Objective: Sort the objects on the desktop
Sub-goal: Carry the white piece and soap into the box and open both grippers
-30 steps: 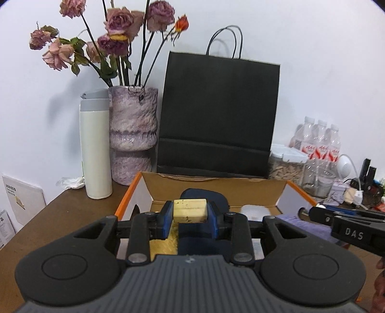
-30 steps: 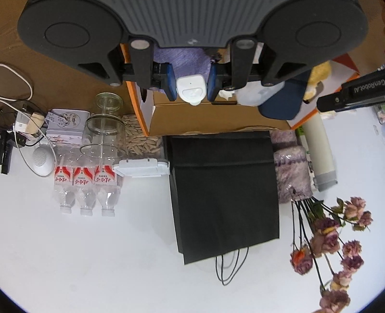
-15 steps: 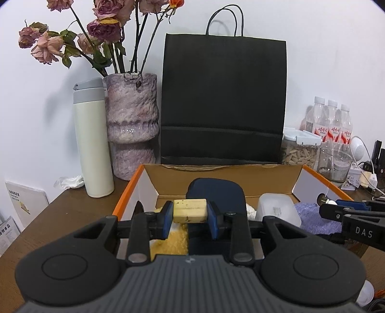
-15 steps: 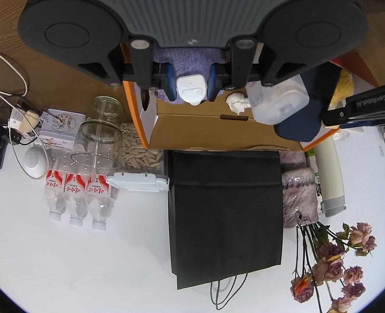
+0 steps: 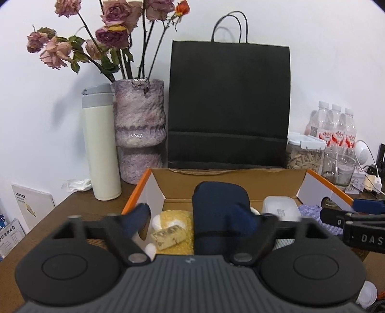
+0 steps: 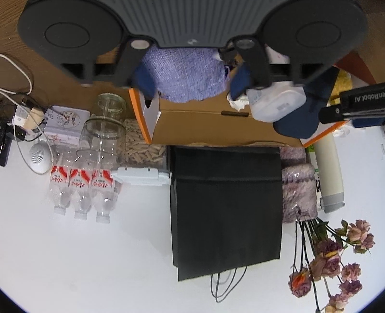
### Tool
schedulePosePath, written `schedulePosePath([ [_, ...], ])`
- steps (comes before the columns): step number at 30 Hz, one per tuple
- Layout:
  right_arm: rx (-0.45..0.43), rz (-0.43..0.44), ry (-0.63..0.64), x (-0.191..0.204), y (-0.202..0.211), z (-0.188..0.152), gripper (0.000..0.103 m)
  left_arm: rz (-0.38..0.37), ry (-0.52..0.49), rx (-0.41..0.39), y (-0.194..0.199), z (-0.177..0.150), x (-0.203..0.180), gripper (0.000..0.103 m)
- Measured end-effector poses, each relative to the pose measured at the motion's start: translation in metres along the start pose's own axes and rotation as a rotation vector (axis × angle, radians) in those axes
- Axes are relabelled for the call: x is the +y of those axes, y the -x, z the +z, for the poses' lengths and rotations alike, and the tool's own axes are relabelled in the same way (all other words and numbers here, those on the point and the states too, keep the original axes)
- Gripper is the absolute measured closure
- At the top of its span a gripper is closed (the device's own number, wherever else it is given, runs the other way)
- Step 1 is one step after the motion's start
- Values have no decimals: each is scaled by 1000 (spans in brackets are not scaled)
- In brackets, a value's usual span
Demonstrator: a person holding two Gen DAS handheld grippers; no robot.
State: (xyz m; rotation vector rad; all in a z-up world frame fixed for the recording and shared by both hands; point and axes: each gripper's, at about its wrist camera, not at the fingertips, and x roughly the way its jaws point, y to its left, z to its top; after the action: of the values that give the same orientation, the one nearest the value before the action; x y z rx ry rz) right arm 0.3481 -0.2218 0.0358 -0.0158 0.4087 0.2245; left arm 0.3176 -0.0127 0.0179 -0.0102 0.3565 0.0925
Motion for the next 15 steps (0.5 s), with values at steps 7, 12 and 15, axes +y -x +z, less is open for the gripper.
schedulePosePath([
  [7,-15,-10,13,4,4,2,0,14,0,-31,4,-1,-1,0],
  [12,-2,-21,9,3,2,2,0,19,17,-36,4,-2,1,0],
  [15,-7,-23,-1,1,4,2,0,22,17,-34,6,-3,1,0],
])
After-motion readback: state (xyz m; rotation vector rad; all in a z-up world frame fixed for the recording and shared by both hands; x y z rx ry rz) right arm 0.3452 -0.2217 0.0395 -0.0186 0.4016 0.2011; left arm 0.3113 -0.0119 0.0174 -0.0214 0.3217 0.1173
